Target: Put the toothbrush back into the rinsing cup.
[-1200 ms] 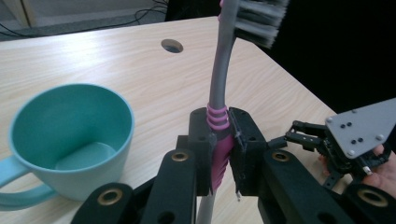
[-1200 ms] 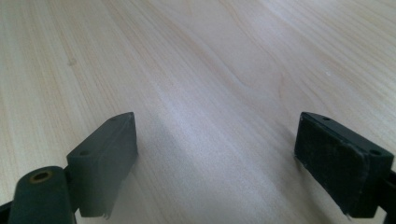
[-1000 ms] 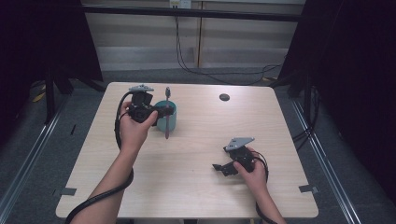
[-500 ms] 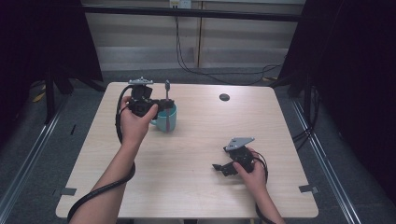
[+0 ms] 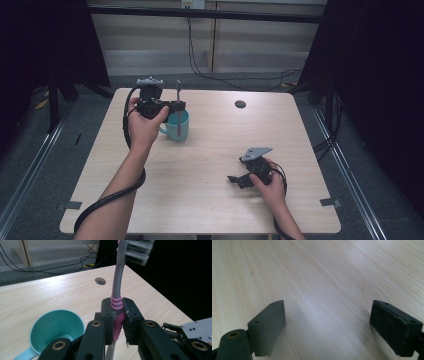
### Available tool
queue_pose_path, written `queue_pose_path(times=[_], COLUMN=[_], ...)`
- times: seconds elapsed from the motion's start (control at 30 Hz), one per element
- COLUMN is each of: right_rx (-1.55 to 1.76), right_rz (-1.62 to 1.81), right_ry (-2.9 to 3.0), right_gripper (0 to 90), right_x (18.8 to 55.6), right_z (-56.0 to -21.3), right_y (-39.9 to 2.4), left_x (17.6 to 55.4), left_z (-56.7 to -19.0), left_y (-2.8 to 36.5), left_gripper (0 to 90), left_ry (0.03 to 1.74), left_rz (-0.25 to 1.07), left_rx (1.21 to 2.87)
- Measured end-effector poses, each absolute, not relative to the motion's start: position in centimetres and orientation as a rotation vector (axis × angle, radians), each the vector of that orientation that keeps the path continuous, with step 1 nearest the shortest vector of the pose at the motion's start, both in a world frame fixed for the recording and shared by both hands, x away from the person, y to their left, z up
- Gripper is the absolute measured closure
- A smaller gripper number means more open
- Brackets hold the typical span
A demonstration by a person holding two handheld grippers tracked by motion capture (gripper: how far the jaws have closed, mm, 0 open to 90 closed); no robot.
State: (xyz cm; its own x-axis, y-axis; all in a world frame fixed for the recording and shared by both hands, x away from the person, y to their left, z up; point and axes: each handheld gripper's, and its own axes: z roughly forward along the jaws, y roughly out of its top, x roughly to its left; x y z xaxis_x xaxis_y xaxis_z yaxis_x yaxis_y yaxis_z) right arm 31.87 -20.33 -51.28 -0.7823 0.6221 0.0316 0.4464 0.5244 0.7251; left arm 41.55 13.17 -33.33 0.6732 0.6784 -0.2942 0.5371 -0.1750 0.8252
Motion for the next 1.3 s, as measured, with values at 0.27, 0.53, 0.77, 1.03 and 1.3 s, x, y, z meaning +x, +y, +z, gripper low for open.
queue_pose_path(times=[0.27, 0.53, 0.77, 1.03, 1.3], right_rx=[0.904, 0.906, 0.906, 0.906, 0.906], right_rz=[1.105, 1.105, 1.105, 1.105, 1.105], right_ry=[2.533, 2.534, 2.533, 2.534, 2.533], right_gripper=[12.5, 12.5, 12.5, 12.5, 12.5], right_x=[31.9, 31.9, 31.9, 31.9, 31.9], right_z=[-51.3, -51.3, -51.3, -51.3, -51.3], right_y=[-20.3, -20.3, -20.3, -20.3, -20.3], left_x=[41.9, 42.2, 42.5, 42.9, 43.5], left_z=[-33.1, -32.6, -32.3, -31.7, -31.8], left_y=[13.0, 12.7, 12.6, 12.7, 12.9], left_gripper=[80.4, 80.5, 80.4, 80.5, 80.5], left_ry=[0.962, 0.961, 0.964, 0.959, 0.974], left_rz=[0.165, 0.179, 0.183, 0.195, 0.233], left_rx=[1.834, 1.840, 1.829, 1.818, 1.810])
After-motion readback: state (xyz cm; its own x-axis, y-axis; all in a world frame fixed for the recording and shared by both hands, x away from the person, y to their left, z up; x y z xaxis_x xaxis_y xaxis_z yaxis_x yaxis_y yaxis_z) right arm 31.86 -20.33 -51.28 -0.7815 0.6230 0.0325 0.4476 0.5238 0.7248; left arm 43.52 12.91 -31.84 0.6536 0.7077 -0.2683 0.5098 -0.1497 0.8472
